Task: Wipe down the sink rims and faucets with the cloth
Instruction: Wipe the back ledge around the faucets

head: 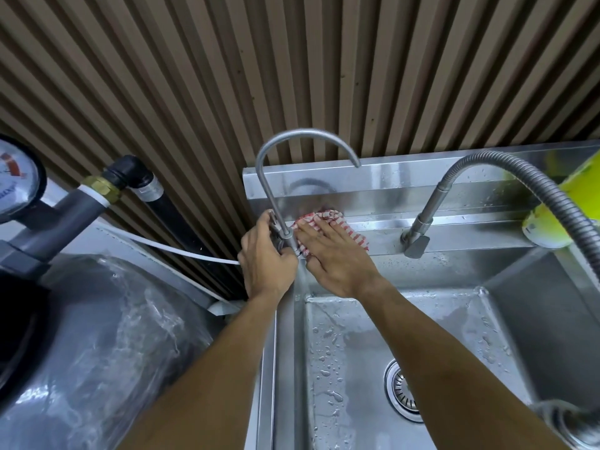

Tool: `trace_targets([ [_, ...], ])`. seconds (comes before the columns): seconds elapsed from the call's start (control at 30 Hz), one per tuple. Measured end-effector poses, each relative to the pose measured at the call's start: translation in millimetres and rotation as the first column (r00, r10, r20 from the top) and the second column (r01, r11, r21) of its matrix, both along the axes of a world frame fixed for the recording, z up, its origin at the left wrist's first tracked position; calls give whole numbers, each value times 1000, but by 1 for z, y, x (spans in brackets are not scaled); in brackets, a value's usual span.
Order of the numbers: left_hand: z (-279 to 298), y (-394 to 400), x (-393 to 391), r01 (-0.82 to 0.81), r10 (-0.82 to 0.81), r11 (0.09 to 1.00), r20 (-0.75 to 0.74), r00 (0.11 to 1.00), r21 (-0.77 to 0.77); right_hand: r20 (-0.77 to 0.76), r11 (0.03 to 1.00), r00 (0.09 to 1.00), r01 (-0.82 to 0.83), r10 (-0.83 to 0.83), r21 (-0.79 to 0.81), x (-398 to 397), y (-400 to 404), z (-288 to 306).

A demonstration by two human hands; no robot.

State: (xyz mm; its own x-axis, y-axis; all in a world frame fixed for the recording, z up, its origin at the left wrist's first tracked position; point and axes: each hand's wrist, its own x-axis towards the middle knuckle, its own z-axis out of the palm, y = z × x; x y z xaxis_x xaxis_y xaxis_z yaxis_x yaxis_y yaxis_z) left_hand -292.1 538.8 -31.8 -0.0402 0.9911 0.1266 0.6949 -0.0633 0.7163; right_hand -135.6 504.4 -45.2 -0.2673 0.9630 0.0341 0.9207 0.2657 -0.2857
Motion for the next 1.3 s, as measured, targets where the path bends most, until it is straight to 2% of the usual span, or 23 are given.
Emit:
trace_targets([
  [0.13, -1, -5, -4, -82, 81, 997, 30, 996, 13, -24, 971, 976, 217, -215, 105, -8, -12, -13],
  [0.2, -4, -15, -4, -119, 119, 993, 3, 993, 18, -35, 956, 959, 283, -281, 83, -17, -14, -13],
  [0.27, -7, -25, -4, -108, 109, 994, -34, 993, 32, -12, 982, 982, 190, -190, 12, -23, -7, -7],
  [0.33, -11, -30, -5, -78, 79, 996, -28, 996, 40, 42, 999, 999, 10, -8, -45, -16, 7, 2],
  [0.47, -11, -31, -6, -85, 84, 996, 14, 996, 27, 319, 967, 914, -250, 249, -38, 14, 27, 13],
  [0.57, -8, -30, -1, -100, 100, 995, -1, 995, 16, 488, 933, 825, -357, 286, 55, 19, 47, 16],
  [0.7, -5, -29, 1, -110, 110, 994, 7, 994, -11, 666, 870, 670, -490, 327, 66, 17, 71, 36],
  [0.77, -5, -30, 0, -108, 108, 994, -4, 994, -22, 704, 820, 657, -540, 270, 189, 22, 78, 53],
  [0.9, -4, -29, -1, -110, 110, 994, 1, 994, -23, 531, 824, 841, -372, 104, 428, 29, 93, 77],
  [0.97, -5, -29, 0, -106, 106, 994, -10, 994, -18, 519, 816, 854, -333, 48, 472, 13, 93, 72],
  [1.07, -9, -26, 0, -88, 88, 996, -29, 996, 5, 557, 790, 829, -372, 46, 488, -16, 93, 53],
  [1.13, -10, -24, 0, -77, 77, 997, -57, 995, -6, 525, 770, 850, -355, 29, 531, -11, 91, 44],
  [1.2, -10, -23, 0, -65, 63, 998, -95, 993, -18, 411, 790, 906, -178, -101, 587, 9, 75, 34],
  [1.27, -9, -24, 3, -67, 62, 997, -130, 990, -30, 144, 784, 939, 168, -311, 598, 36, 48, 16],
  [1.3, -9, -25, 4, -65, 59, 997, -151, 987, -35, -12, 751, 900, 370, -435, 547, 46, 35, 9],
])
